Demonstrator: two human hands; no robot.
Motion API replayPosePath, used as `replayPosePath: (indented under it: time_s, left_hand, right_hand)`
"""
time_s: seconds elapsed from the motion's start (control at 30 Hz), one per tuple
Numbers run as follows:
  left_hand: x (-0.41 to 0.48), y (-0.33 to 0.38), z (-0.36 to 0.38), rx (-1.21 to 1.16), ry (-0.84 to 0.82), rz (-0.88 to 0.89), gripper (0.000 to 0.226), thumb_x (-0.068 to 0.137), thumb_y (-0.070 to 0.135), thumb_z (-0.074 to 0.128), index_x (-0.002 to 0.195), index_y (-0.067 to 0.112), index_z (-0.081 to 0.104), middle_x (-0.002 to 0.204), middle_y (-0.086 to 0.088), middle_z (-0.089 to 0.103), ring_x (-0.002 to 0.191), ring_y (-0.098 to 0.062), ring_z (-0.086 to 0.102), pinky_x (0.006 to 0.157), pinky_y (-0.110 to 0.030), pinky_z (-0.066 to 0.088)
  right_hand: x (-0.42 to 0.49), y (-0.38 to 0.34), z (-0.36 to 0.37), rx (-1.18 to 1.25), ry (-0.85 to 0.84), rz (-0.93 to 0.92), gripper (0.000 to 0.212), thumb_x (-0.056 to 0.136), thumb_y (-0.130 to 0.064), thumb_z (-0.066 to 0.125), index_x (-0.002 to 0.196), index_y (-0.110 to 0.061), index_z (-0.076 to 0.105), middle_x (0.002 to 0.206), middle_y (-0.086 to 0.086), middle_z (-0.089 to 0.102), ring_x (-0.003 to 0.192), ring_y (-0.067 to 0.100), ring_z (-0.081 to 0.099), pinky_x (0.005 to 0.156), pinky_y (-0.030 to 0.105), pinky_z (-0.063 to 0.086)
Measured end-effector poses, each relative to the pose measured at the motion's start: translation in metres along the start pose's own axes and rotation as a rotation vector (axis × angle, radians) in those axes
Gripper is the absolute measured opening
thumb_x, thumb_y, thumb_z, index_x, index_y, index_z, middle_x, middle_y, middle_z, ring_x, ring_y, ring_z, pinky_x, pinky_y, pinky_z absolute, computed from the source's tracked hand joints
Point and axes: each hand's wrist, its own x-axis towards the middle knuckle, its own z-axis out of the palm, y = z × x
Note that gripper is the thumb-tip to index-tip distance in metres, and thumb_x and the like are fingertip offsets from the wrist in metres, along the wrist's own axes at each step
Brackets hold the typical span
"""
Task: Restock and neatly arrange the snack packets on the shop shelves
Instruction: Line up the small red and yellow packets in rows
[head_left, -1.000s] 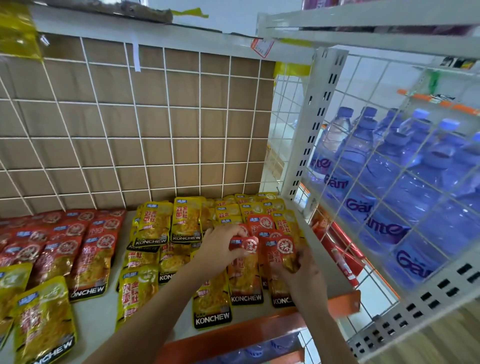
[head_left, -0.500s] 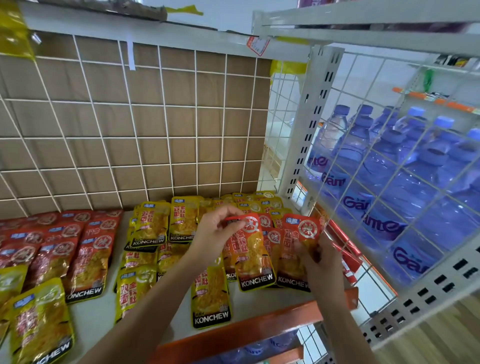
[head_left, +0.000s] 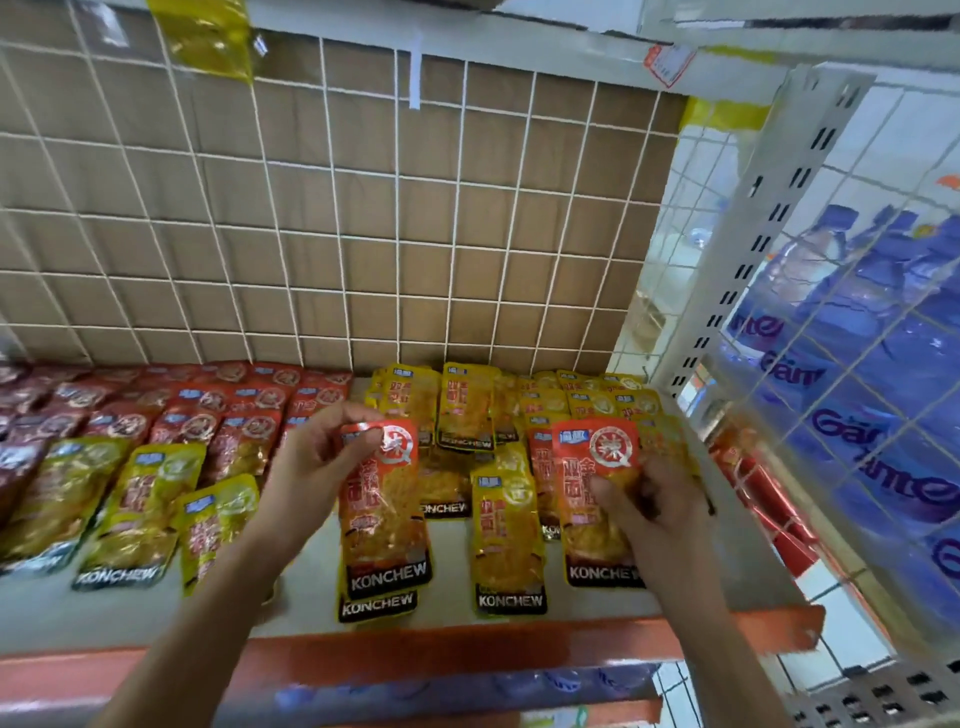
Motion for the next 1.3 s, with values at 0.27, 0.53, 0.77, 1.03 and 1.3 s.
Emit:
replayPosePath:
  time_s: [0.27,0.53,0.77,1.03,1.3]
  left_hand:
    - [-0.040,-0.015,-0.110,0.111,0.204,-0.067,0.007,0.081,0.018,0.069,0.079,0.024,0.069,0.068,0.008,0.063,0.062,-0.001,0.056,0.057,-0.012,0.044]
    - [-0.057,-0.021,-0.202,0.330,0.262,-0.078,0.021,0.075,0.019,0.061,0.082,0.039,0.065,0.078,0.017,0.066,0.068,0.003,0.056,0.063,-0.012,0.043]
    - [-0.052,-0.024,-0.260,0.392,0.298,-0.085,0.017,0.074,0.025,0.061,0.081,0.040,0.065,0.072,0.005,0.066,0.063,-0.001,0.055,0.058,-0.019,0.043]
    - [-0.033,-0.032,-0.320,0.496,0.336,-0.036,0.028,0.083,0.001,0.064,0.080,0.028,0.062,0.067,0.012,0.063,0.060,0.006,0.053,0.058,-0.012,0.039]
    - [-0.011,-0.047,-0.345,0.656,0.202,-0.034,0.020,0.082,0.005,0.066,0.086,0.024,0.065,0.083,0.007,0.064,0.077,-0.010,0.059,0.071,-0.017,0.046]
  right_hand:
    - [-0.006,-0.027,0.072,0.077,-0.231,-0.017,0.007,0.082,-0.019,0.069,0.079,-0.017,0.062,0.072,0.005,0.067,0.063,0.010,0.060,0.059,0.020,0.047]
    - [-0.022,-0.062,0.152,0.277,-0.365,0.047,0.004,0.083,-0.016,0.064,0.087,-0.015,0.063,0.082,-0.004,0.072,0.073,0.010,0.068,0.059,0.020,0.053]
    - [-0.043,-0.090,0.218,0.296,-0.421,0.096,0.021,0.077,-0.028,0.063,0.093,-0.015,0.059,0.085,-0.006,0.072,0.074,0.011,0.069,0.058,0.022,0.053]
    - [-0.063,-0.117,0.284,0.283,-0.438,0.105,0.013,0.081,-0.022,0.063,0.092,-0.015,0.060,0.084,0.005,0.072,0.077,0.015,0.069,0.063,0.026,0.056]
    - [-0.087,-0.145,0.346,0.165,-0.475,0.057,0.016,0.084,-0.024,0.063,0.088,-0.011,0.054,0.061,-0.006,0.065,0.056,0.002,0.059,0.052,0.017,0.043]
